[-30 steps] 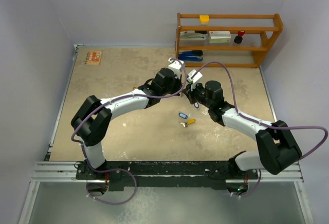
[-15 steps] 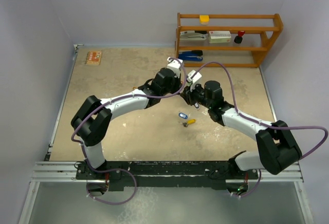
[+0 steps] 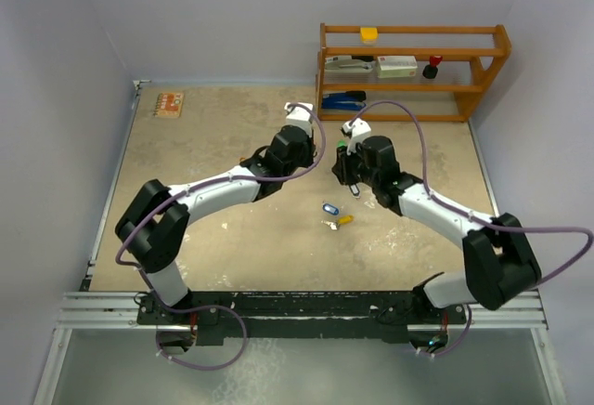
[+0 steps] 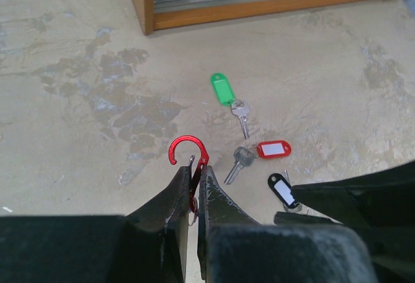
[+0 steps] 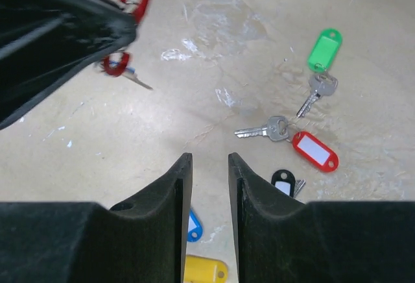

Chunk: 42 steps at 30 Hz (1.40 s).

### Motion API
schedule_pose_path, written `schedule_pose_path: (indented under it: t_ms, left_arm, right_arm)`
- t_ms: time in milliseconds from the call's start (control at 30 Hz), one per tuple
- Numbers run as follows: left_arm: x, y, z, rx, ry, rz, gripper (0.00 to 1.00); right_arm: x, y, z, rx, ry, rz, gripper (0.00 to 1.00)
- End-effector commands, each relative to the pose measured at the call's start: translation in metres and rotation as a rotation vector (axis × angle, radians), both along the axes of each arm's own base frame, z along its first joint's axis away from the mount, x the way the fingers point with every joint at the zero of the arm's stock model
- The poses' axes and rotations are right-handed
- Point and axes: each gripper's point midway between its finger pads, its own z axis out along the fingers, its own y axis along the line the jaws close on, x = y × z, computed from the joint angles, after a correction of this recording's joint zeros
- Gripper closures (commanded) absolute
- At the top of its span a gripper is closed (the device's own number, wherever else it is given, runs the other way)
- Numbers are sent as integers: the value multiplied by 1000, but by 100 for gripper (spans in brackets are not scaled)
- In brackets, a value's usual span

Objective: Put the keys on the keyring

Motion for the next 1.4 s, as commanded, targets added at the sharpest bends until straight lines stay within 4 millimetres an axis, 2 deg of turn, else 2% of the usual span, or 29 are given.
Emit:
schedule_pose_path:
  t_ms: [0,167,467,700,867,900,1000,1367]
  left_arm:
    - [8,16,44,-113,-78,104,100]
    - [9,24,46,-134,-78,134,100]
    - [10,33,46,-142,-75,178,100]
    - [11,36,44,-144,-69,193,100]
    - [12,40,43,-143,-68,213,100]
    - [12,43,44,-144,-70,224,100]
    - [12,48,45,-153,-75,243,100]
    - [15,59,44,-165,-74,281,100]
  right_arm:
    - [-5,-2,-28,-55,226,-66,69]
    - [-2,7,-36,-46,264,-46,68]
    - [-7,7,-53,-64,324,-45,67]
    - [-15,9,-61,-55,356,-23,66]
    - [-22,19,-59,-11,383,20,66]
    - [-29,18,-67,-8,410,25,66]
    - [-37,22,-74,10,436,40,66]
    - [-49,31,-90,13,487,65,67]
